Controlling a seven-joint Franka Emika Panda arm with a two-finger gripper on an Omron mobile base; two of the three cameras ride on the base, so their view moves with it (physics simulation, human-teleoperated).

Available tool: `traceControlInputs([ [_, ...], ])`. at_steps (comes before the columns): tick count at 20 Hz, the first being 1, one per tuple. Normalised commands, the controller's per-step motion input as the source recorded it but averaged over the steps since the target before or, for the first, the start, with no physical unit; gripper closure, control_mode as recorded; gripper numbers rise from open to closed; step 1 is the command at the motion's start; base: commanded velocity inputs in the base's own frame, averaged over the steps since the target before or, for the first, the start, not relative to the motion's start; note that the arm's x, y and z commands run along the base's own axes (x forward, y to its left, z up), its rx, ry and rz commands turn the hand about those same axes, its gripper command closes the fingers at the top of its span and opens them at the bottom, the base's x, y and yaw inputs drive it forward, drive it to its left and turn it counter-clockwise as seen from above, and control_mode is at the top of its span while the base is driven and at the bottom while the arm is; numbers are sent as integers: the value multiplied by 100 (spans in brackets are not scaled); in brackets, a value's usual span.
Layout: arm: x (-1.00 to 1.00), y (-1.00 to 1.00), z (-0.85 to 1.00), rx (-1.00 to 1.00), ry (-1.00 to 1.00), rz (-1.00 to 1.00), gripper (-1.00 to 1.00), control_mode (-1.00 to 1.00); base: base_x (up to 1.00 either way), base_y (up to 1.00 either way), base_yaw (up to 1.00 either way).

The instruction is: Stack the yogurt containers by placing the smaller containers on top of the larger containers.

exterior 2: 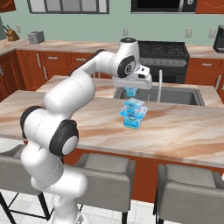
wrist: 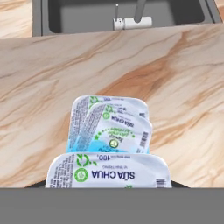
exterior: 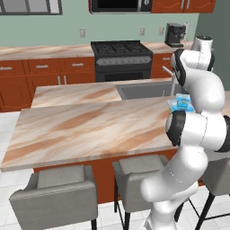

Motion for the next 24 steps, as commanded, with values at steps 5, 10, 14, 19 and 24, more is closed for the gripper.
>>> traceControlInputs([
  [5,0,0,-3,2,0,-1,100,-100,0,0,0],
  [10,0,0,-10,1,0,0,100,-100,0,0,0],
  [14,0,0,-18,0,0,-1,100,-100,0,0,0],
  [19,0,0,-19,0,0,0,100,-100,0,0,0],
  [24,0,0,-12,0,0,0,100,-100,0,0,0],
])
